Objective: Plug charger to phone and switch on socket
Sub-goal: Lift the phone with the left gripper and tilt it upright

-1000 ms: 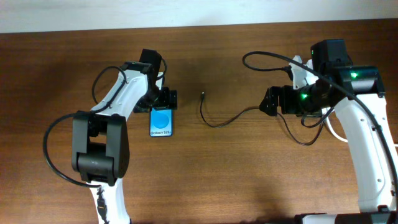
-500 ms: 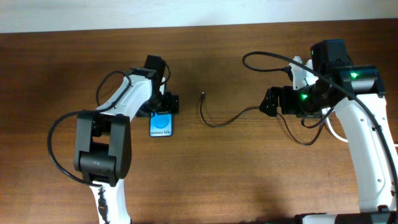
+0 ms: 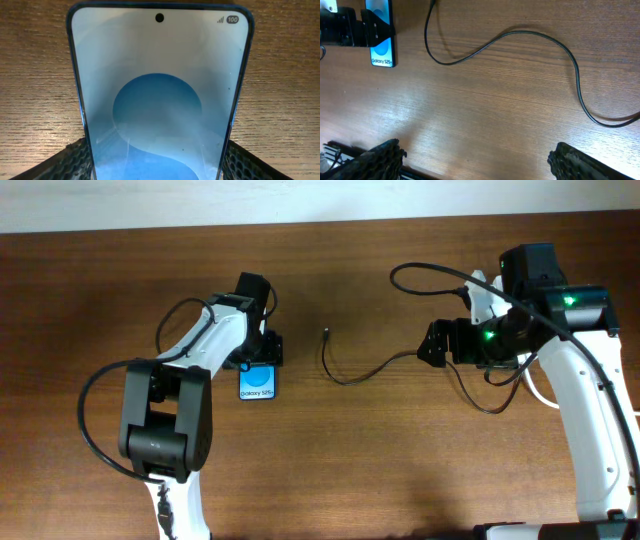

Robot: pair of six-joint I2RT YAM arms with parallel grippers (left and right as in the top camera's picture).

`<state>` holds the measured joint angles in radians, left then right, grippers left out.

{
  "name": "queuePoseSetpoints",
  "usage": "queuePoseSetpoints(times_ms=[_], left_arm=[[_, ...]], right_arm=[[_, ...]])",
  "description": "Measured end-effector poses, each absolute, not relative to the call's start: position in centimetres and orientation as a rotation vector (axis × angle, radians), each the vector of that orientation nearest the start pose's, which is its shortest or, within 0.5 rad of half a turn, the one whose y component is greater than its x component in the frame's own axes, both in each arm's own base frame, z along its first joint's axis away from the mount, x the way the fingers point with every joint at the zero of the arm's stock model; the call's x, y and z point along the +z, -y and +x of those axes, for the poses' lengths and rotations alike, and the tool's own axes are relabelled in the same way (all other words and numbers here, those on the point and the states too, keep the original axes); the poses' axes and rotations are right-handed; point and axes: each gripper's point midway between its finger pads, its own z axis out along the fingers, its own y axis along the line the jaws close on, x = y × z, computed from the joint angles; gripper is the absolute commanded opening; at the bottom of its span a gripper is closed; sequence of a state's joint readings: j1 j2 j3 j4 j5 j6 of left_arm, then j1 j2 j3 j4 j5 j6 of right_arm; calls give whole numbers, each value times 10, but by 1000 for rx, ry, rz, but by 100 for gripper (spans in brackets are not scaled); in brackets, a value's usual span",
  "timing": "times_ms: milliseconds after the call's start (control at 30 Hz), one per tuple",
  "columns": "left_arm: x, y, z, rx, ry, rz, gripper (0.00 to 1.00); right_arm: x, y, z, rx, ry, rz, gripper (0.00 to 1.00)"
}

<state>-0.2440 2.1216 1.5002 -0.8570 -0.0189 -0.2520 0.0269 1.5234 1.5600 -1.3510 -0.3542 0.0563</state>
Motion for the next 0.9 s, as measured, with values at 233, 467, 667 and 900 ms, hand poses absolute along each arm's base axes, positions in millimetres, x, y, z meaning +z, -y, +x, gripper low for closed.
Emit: queuePoseSetpoints(times_ms=[233, 467, 667, 900], left_arm=[[1, 97, 402, -6, -3052, -13, 72], [36, 102, 411, -17, -3088, -12, 72], [77, 120, 432, -153, -3025, -10, 0], [81, 136, 407, -322, -3131, -344, 0]], right_arm=[[219, -68, 308, 526, -2856, -23, 98], [219, -68, 308, 527, -2857, -23, 98], [219, -68, 308, 525, -2856, -25, 98], [219, -68, 308, 525, -2855, -24, 98]])
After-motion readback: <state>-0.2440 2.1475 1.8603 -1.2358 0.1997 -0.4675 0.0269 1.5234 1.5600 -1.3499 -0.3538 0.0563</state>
